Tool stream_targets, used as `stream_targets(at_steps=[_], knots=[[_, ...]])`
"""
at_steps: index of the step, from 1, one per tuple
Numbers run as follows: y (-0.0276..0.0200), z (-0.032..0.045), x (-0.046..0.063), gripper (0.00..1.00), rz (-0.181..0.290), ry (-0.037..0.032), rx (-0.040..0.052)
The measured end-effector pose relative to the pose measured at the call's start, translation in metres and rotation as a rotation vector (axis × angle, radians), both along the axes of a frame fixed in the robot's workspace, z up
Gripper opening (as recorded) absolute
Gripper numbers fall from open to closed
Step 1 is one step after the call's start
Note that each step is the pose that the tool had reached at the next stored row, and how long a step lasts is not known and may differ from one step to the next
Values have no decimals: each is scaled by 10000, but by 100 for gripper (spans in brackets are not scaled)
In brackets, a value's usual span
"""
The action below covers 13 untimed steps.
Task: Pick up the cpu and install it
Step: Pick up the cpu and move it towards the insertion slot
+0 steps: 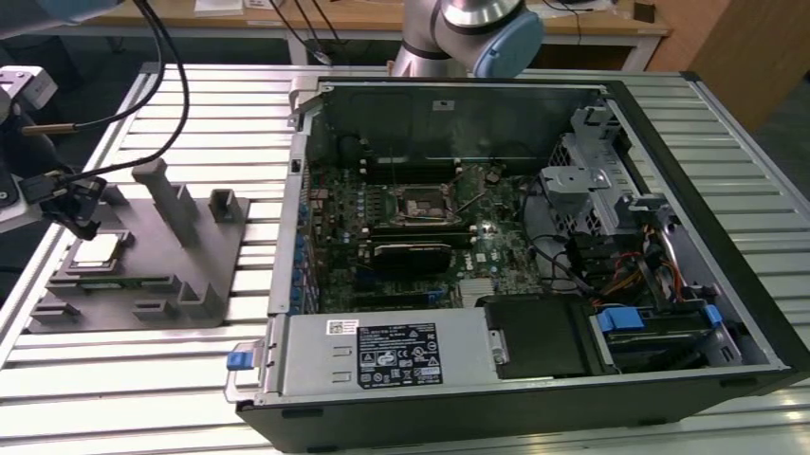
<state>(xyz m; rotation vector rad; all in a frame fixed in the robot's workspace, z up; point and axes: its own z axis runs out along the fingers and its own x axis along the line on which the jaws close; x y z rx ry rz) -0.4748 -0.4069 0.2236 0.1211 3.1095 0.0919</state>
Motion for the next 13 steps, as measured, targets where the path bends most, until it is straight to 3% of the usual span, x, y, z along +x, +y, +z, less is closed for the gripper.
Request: stream_targets(at_steps=[13], knots=[[-4, -179, -67, 11, 45, 1, -1]])
